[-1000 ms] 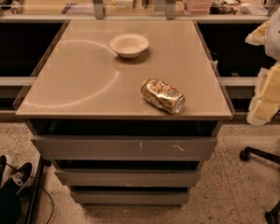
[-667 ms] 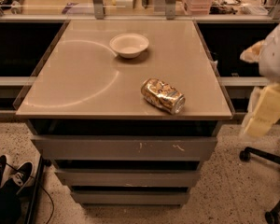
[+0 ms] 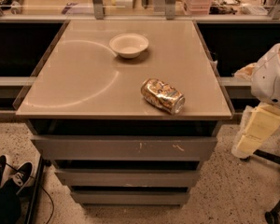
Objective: Open middle drawer
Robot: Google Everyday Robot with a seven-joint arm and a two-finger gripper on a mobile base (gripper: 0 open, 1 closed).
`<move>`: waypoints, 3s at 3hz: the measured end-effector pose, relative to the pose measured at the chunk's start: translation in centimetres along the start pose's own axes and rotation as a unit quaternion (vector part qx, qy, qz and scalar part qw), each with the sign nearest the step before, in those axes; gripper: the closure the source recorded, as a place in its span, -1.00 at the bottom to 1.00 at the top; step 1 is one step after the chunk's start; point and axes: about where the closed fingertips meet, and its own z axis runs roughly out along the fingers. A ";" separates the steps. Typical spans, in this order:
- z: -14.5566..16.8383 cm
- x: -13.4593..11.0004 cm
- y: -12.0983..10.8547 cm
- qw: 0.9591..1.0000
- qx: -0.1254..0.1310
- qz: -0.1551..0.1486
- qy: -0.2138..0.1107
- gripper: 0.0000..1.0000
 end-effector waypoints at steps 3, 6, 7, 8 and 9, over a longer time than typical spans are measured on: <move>2.2 1.6 10.5 0.993 0.073 0.033 -0.092 -1.00; 9.7 4.4 15.9 0.984 0.099 0.067 -0.134 -1.00; 16.6 5.9 18.6 0.981 0.042 0.106 -0.154 -1.00; 24.1 7.8 21.6 0.972 0.009 0.160 -0.173 -1.00; 29.4 8.4 22.8 0.962 0.000 0.199 -0.190 -1.00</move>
Offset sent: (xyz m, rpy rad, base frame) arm -0.1763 0.0059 -0.1994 0.3356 0.0019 -0.2612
